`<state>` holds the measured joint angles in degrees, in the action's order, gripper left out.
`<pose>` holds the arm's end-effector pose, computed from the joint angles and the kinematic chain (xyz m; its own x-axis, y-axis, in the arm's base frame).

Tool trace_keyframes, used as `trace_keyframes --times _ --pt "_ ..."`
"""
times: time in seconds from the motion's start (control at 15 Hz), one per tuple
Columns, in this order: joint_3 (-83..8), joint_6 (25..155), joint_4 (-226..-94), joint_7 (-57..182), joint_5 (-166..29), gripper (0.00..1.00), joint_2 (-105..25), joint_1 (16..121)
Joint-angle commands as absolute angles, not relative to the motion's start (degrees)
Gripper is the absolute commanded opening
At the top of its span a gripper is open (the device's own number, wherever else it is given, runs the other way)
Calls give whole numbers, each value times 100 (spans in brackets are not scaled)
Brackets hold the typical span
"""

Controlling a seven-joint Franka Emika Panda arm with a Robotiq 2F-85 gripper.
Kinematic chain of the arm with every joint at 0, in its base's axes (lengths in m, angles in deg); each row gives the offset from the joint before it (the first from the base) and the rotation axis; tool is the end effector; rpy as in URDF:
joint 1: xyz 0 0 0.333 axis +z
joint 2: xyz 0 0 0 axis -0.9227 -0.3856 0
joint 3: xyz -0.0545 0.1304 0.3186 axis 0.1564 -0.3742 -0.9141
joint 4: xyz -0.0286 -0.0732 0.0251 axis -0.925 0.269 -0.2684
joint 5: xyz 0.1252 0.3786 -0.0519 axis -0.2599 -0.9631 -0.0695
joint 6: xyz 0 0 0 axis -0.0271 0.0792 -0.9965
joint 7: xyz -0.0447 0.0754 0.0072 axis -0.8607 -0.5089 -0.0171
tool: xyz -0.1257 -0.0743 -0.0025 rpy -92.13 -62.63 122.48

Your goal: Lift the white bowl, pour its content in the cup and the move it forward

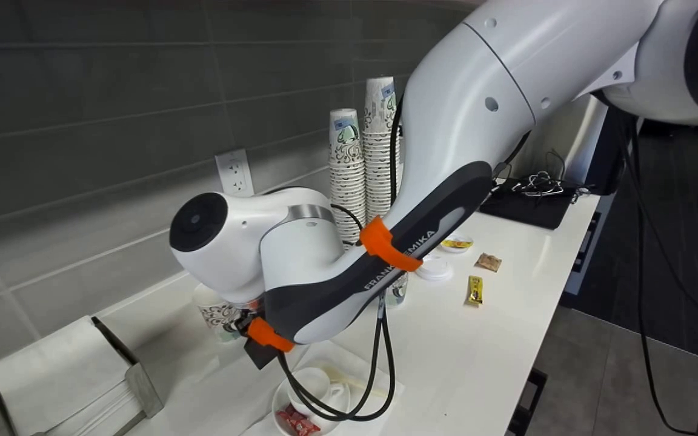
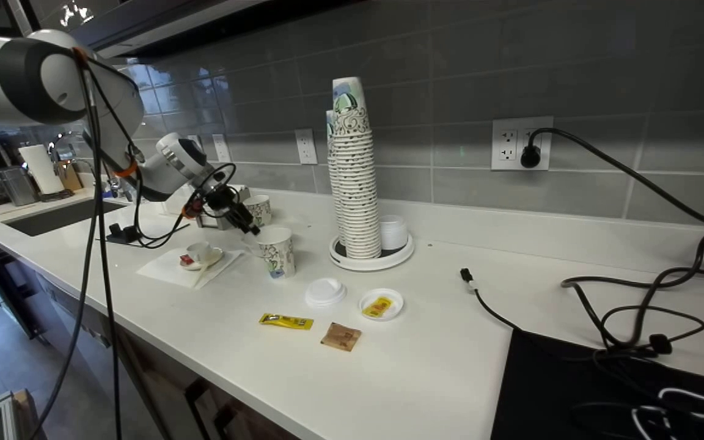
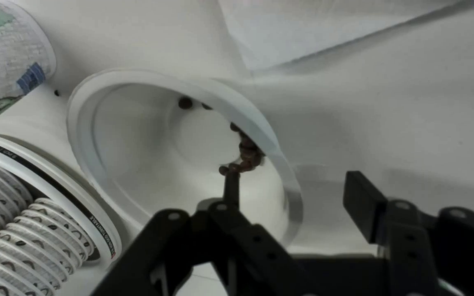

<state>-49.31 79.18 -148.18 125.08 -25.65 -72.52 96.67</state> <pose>0.6471 0.4012 0.1783 0.9270 0.0000 0.3750 -0.1453 -0.9219 0.3591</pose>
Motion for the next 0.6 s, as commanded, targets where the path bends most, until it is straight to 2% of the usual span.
trace_keyframes --times 0.0,0.33,0.47,0.53 --pt "-4779 7549 -14449 12257 -2833 39 -7436 9852" --pt "-4741 7418 -14351 12212 -2853 48 -7512 9896" --pt "-4735 7404 -14342 12189 -2859 48 -7529 9898" --pt "-4731 7404 -14339 12183 -2860 45 -7538 9898"
